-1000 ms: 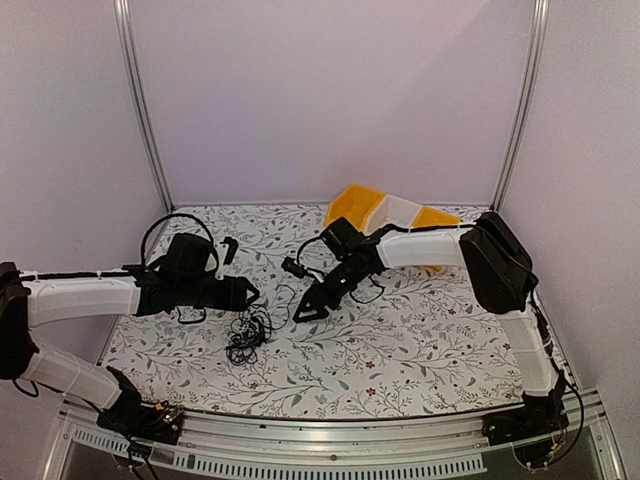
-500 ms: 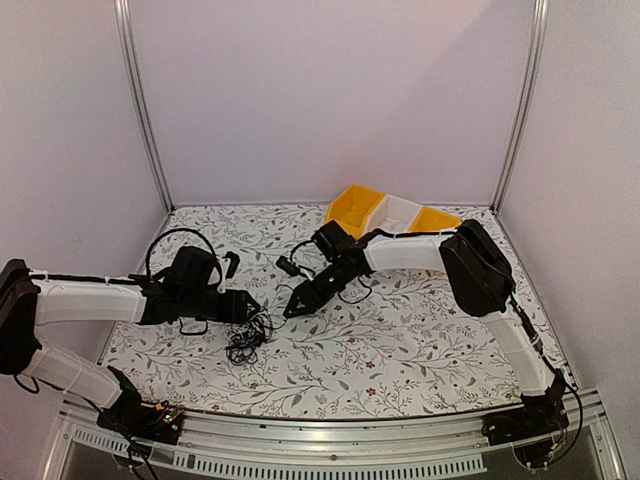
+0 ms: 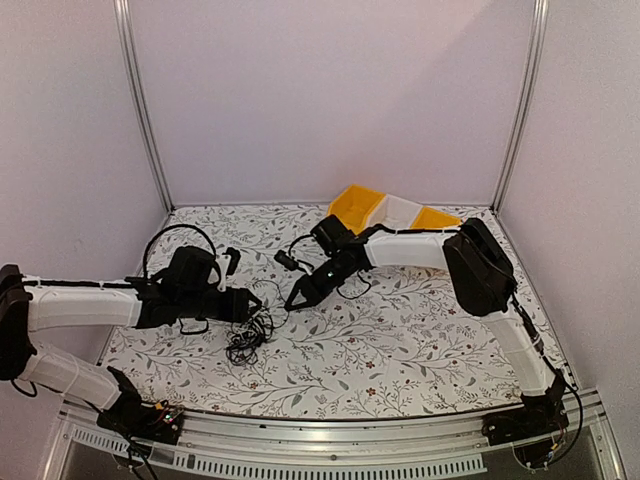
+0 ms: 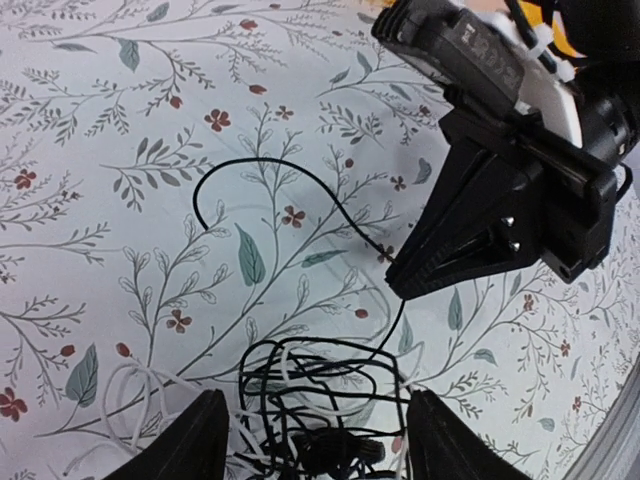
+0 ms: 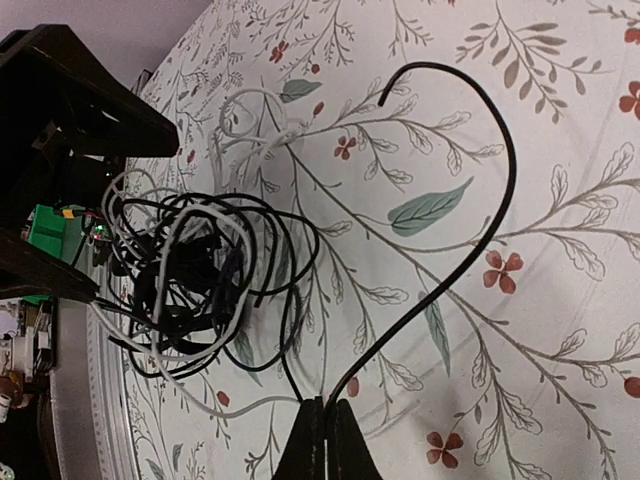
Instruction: Untangle the cables
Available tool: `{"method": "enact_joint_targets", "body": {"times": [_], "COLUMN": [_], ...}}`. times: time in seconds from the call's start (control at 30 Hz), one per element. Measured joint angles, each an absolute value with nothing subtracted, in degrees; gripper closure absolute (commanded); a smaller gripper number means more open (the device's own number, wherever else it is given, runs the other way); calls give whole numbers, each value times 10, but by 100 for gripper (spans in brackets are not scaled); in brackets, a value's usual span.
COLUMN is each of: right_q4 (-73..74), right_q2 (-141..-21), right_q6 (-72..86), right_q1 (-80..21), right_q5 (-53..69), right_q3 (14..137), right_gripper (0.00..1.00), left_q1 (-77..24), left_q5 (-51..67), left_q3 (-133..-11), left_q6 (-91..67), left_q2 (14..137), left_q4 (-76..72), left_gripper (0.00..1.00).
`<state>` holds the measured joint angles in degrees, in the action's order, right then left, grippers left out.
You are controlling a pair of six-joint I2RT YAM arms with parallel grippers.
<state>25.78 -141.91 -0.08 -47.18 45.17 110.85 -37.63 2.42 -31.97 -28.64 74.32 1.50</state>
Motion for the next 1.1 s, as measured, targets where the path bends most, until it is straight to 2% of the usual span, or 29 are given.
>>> {"method": "enact_joint_targets", "body": {"times": [0.17, 0.33, 0.5, 0.57, 0.7, 0.73, 0.83, 0.9, 1.1], "right_q4": [272, 277, 277, 278, 281, 282, 288, 296, 342], "right_q2": [-1352, -1256, -1197, -1187, -1180, -1179, -1175, -1169, -1119], "right_q6": [-29, -52, -57, -58, -58, -58, -59, -65, -119], "right_q1": [-472, -472, -472, -472, -472, -472, -472, -472, -466], "right_q5": [456, 475, 495, 500, 507, 509, 516, 519, 510], "right_q3": [1108, 1108, 1108, 1106, 1104, 1104, 1104, 1104, 1121], "right_gripper": [100, 100, 100, 100, 100, 100, 100, 100, 100], "left_q1": [-399, -431, -469, -486, -512, -516, -520, -521, -522], "left_q5": [-5, -19, -27, -35, -60, -69, -101, -126, -169], "left_q3": [-303, -255, -202, -192, -197, -202, -223, -233, -261], "left_q6": [-268, -227, -182, -164, -125, -116, -94, -79, -55], "left_q2": [663, 571, 551, 566, 645, 671, 748, 798, 929], "left_q4": [-33, -129, -230, -265, -334, -347, -385, -420, -482], "left_gripper": [38, 44, 40, 40, 46, 50, 72, 79, 81]}}
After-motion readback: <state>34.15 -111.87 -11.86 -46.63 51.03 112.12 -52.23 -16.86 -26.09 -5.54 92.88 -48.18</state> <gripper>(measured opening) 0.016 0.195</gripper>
